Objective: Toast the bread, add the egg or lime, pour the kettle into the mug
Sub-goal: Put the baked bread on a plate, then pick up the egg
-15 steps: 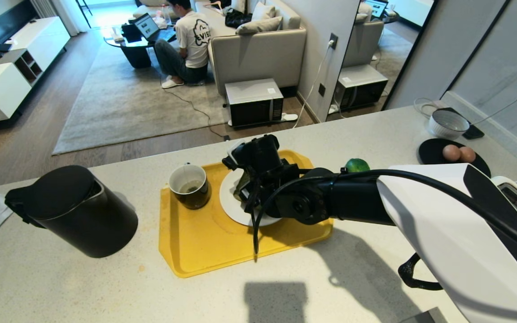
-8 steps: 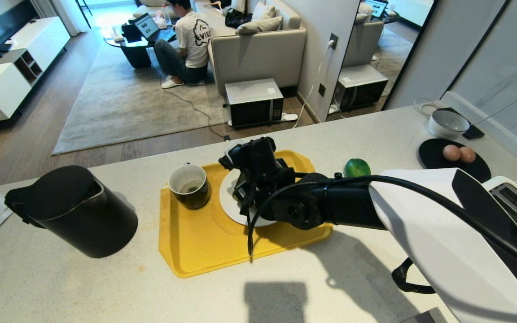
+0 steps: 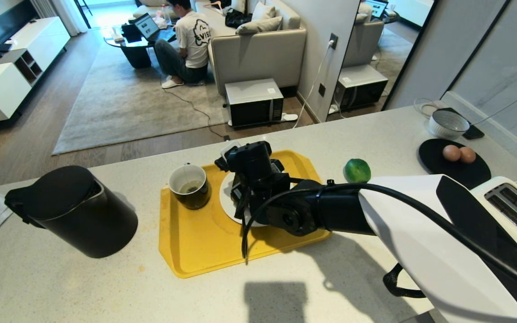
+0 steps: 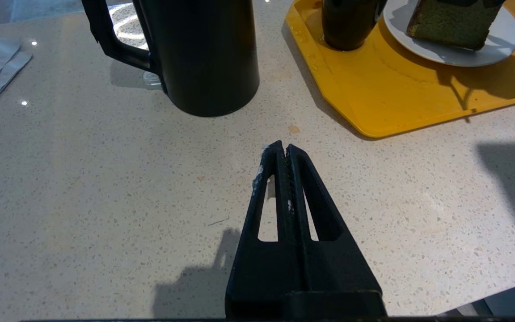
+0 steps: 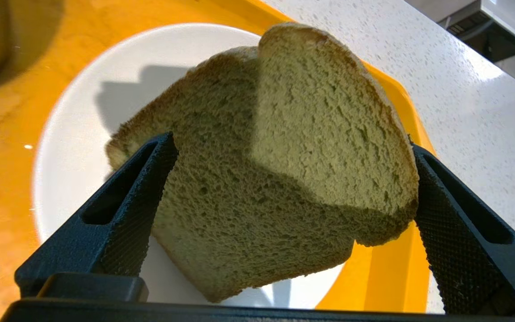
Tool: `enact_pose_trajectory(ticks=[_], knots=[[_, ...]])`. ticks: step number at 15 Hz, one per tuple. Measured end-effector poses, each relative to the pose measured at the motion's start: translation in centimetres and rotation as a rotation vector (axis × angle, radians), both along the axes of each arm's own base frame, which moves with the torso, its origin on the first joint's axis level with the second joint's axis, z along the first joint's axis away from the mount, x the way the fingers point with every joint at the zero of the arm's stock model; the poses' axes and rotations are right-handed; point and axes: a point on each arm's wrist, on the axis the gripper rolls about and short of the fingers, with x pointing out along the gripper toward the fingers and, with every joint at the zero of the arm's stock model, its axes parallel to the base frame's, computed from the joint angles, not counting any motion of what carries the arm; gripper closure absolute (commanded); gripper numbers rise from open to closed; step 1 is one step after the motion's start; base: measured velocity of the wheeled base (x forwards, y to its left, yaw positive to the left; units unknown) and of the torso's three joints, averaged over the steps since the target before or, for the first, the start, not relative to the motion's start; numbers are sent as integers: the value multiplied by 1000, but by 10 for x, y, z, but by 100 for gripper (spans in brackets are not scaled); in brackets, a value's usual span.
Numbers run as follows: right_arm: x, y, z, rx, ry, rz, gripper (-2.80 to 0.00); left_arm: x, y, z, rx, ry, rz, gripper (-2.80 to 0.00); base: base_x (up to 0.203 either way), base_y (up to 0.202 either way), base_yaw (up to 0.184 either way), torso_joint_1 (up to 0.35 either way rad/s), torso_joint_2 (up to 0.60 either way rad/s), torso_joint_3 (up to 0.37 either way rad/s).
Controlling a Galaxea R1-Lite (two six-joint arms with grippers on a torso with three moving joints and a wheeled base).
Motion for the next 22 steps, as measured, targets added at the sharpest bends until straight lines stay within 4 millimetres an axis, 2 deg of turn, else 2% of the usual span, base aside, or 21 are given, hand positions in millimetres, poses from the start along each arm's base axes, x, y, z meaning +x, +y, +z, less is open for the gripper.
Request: enact_pose_trajectory(ticks=[4,11,14,18,19,22], knots=[[8,-6,4,26,-29,-25,-280,0,0,0,0,0,0,0,0,0,0,0,0,0],[8,-10,21,59,-78,-30,-280,0,0,0,0,0,0,0,0,0,0,0,0,0],[2,-17,41,75,-96,-39,-280,0,0,0,0,0,0,0,0,0,0,0,0,0],[-17,-37,90,97,-119,-48,-280,0,0,0,0,0,0,0,0,0,0,0,0,0],[-24,-45,104,106,-129,-53,0,0,0,0,0,0,0,0,0,0,0,0,0,0],[-49,-73,137,93,-146,-58,0,0,0,0,0,0,0,0,0,0,0,0,0,0]])
